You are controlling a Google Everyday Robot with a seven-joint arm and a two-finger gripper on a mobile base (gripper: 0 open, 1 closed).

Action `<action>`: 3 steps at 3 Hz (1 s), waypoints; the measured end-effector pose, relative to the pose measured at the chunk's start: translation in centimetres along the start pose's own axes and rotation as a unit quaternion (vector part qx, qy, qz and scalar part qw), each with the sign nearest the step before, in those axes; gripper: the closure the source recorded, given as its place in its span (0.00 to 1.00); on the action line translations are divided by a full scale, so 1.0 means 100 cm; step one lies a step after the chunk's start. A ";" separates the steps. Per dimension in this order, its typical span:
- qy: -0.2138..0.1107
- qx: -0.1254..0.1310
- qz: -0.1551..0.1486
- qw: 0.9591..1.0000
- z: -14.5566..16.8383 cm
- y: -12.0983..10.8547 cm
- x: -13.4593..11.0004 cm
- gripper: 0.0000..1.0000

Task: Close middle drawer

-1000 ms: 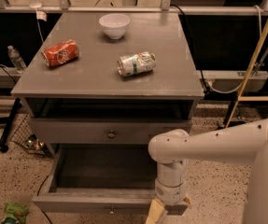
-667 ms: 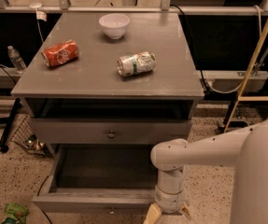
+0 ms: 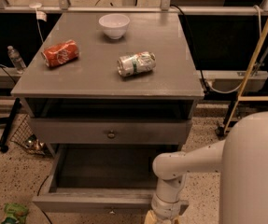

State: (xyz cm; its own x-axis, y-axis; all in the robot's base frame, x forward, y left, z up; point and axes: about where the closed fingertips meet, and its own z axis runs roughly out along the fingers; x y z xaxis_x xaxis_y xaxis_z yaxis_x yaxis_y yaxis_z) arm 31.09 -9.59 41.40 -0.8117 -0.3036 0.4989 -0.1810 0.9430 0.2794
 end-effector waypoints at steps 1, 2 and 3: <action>-0.019 -0.004 0.004 1.000 0.003 0.009 -0.005 0.47; -0.037 0.004 0.001 0.999 0.002 0.022 -0.011 0.70; -0.054 0.013 -0.004 0.998 0.004 0.036 -0.022 0.93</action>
Offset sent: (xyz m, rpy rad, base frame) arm 0.0088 0.0486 0.0031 -0.0066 -0.1391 -0.0145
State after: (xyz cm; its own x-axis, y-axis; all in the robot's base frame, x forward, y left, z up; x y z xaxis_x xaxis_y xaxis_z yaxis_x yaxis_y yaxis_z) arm 31.97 -5.46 40.98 -0.8650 -0.2954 0.4056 -0.2000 0.9443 0.2613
